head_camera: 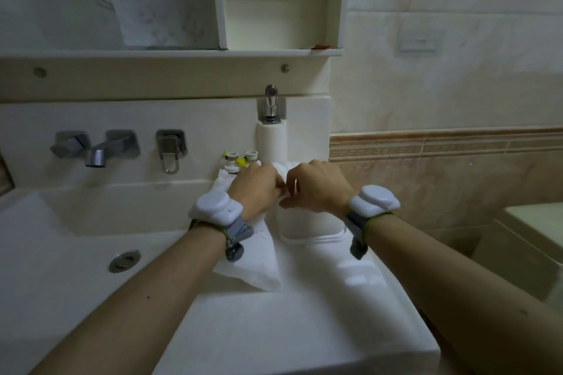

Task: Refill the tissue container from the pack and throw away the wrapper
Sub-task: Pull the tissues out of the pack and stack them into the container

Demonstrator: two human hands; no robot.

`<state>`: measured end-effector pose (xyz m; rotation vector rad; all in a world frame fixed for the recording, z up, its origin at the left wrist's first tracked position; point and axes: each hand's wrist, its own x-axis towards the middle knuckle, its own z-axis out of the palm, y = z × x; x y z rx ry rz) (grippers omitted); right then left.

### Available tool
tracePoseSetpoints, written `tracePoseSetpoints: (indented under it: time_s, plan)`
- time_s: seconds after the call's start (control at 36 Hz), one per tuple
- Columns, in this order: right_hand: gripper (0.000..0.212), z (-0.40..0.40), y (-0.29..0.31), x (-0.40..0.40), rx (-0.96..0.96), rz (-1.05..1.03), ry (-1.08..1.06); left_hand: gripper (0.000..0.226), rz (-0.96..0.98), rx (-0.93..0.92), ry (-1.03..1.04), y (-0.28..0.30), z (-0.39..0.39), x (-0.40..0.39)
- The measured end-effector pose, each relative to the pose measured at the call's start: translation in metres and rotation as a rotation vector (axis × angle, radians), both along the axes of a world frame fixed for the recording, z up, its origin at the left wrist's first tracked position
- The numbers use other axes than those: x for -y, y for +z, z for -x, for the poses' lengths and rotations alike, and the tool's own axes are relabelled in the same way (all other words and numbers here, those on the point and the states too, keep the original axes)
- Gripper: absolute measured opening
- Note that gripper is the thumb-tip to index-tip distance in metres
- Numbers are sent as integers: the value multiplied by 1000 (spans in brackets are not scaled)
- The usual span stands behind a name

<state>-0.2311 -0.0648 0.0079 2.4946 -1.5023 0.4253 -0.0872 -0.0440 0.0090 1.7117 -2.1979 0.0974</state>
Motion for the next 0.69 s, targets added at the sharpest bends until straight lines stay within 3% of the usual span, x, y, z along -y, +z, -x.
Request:
tracePoseSetpoints:
  time_s: [0.17, 0.31, 0.44, 0.53, 0.64, 0.69]
  plan:
    - [34, -2, 2, 4, 7, -39, -9, 34, -203, 122, 20, 2, 4, -3]
    - [31, 21, 17, 1, 216, -231, 45, 44, -167, 133, 10, 2, 3, -7]
    - [21, 48, 17, 4, 392, -134, -11, 59, -165, 48, 10, -4, 4, -7]
    - [22, 58, 12, 3, 460, -131, -66, 59, -70, -104, -4, 1, 6, -9]
    - [36, 56, 13, -4, 585, -160, -80, 42, 116, -536, 67, 14, -1, -15]
    - [40, 49, 18, -11, 695, -218, -45, 40, 162, -613, 143, 20, -13, -18]
